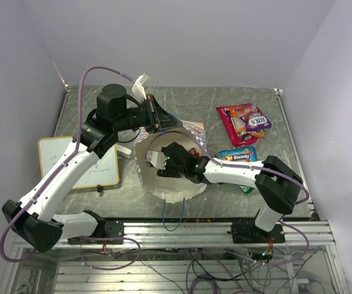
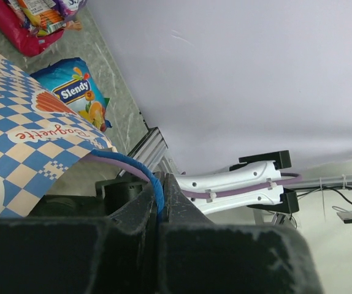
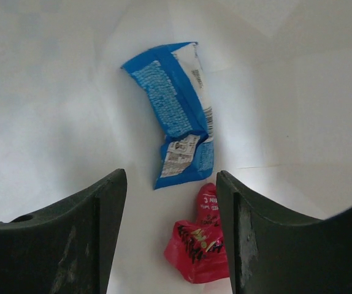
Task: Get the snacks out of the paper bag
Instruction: Pick up the snack from the paper bag.
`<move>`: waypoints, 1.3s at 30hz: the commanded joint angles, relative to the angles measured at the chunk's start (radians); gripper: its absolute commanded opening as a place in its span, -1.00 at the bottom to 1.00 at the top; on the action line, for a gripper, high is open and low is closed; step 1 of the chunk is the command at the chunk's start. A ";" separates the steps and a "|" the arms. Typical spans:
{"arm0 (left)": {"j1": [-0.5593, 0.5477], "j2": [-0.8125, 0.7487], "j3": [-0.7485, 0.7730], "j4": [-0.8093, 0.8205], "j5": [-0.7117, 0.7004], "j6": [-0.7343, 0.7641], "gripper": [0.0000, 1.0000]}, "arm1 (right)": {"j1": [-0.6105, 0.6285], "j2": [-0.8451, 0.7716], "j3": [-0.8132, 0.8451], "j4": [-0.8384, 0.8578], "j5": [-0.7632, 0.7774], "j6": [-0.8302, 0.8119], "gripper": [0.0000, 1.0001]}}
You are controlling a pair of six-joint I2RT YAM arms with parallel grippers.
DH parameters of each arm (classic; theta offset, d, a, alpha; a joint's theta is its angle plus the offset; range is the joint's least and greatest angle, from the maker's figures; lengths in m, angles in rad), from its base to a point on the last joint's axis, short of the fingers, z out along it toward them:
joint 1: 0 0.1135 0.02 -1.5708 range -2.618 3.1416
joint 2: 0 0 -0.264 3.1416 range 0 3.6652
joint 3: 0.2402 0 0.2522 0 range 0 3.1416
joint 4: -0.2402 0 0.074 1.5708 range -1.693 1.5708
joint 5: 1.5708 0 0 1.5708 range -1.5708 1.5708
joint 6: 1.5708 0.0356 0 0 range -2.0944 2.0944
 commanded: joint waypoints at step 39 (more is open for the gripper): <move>0.004 -0.060 0.025 -0.085 -0.094 0.078 -0.86 | -0.053 0.132 0.104 0.072 -0.033 0.014 -0.93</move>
